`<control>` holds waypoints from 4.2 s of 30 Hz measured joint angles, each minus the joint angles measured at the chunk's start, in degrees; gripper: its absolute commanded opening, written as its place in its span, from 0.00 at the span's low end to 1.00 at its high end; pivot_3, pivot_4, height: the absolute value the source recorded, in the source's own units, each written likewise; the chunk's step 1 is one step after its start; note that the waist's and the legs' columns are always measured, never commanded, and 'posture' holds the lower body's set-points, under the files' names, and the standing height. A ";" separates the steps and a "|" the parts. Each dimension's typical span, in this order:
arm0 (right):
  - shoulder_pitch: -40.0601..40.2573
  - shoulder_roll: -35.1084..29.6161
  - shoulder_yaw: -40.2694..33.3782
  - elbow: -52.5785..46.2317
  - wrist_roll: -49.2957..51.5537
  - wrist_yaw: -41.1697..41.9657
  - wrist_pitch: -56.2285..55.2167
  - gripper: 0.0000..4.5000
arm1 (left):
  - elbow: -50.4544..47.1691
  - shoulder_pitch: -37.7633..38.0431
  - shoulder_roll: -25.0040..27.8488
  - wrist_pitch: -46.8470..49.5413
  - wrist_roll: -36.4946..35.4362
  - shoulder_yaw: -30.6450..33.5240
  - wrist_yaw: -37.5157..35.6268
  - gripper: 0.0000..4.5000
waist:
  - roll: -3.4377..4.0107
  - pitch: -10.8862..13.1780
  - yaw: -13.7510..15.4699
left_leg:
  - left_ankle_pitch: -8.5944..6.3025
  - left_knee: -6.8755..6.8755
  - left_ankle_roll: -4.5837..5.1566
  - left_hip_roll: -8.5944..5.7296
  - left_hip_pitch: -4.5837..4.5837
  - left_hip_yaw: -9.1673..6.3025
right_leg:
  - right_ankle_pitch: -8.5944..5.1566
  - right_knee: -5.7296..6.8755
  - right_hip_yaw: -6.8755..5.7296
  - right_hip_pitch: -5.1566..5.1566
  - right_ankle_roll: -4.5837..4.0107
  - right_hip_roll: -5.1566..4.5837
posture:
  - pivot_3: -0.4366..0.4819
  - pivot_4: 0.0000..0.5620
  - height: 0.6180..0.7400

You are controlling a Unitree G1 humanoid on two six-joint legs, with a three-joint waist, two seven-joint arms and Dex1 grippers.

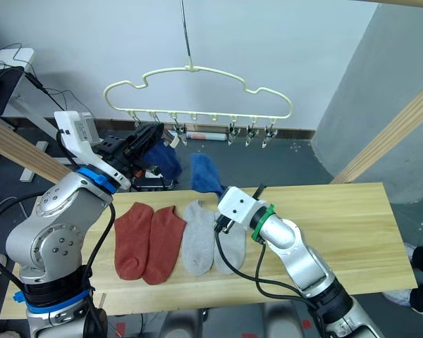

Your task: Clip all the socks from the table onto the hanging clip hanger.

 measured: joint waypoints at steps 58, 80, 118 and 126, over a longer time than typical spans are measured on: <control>-5.82 9.77 -3.13 10.05 -3.05 0.77 -10.45 0.41 | -4.13 5.82 7.12 -1.81 -5.75 -0.05 1.89 0.49 | 0.00 -0.01 0.08 | 0.11 0.09 -0.20 -0.01 0.08 -0.06 | 0.03 0.32 -0.04 0.00 -0.05 -0.07 | 0.46 0.59 1.00; 11.74 -7.55 -18.75 -16.31 17.95 16.84 4.58 0.65 | -7.48 16.90 2.01 -22.10 17.33 -14.46 0.67 0.49 | -0.02 -0.02 0.10 | 0.00 0.12 0.02 -0.02 0.21 -0.02 | 0.02 0.35 0.05 0.11 -0.04 -0.02 | 0.39 0.59 1.00; 14.51 -17.12 -29.05 -25.69 33.41 17.79 17.98 0.66 | 9.75 8.64 -16.66 -34.50 37.92 -21.63 10.84 0.67 | -0.03 -0.03 -1.37 | 0.01 0.14 0.06 -0.04 0.35 0.24 | 0.03 0.36 0.25 0.19 0.02 0.06 | 0.31 0.59 1.00; 14.57 -17.12 -29.05 -25.69 33.42 17.76 17.97 0.66 | 9.92 8.19 -17.76 -34.51 39.56 -21.75 12.12 0.49 | -0.03 -0.03 -1.38 | 0.01 0.15 0.06 -0.04 0.35 0.23 | 0.04 0.36 0.25 0.20 0.01 0.06 | 0.31 0.59 1.00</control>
